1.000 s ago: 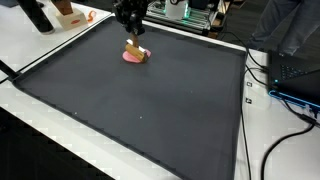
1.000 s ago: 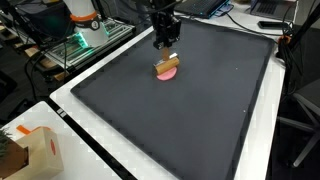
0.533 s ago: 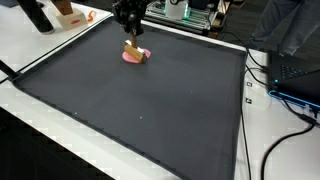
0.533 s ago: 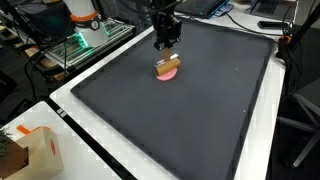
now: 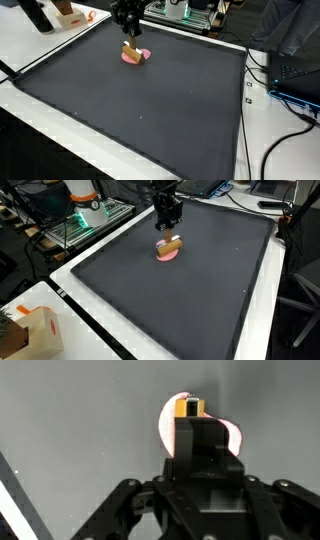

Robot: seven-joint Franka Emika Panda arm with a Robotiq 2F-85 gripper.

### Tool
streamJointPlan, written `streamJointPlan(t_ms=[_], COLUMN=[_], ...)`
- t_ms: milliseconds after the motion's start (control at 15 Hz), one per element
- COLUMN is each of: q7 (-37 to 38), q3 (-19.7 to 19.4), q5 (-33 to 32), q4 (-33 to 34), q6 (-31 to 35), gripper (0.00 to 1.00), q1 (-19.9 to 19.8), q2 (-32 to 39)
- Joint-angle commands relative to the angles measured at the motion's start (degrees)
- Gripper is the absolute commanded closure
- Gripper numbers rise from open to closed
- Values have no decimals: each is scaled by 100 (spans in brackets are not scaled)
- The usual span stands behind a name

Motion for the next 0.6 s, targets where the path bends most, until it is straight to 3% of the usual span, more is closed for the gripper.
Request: streamJointPlan(t_ms=[0, 533], q7=[-8, 271], q3=[-17, -21], q5=[-84, -396], q4=[89, 87], q6=[416, 568], gripper=[76, 76], q1=[-80, -98], q2=[374, 297])
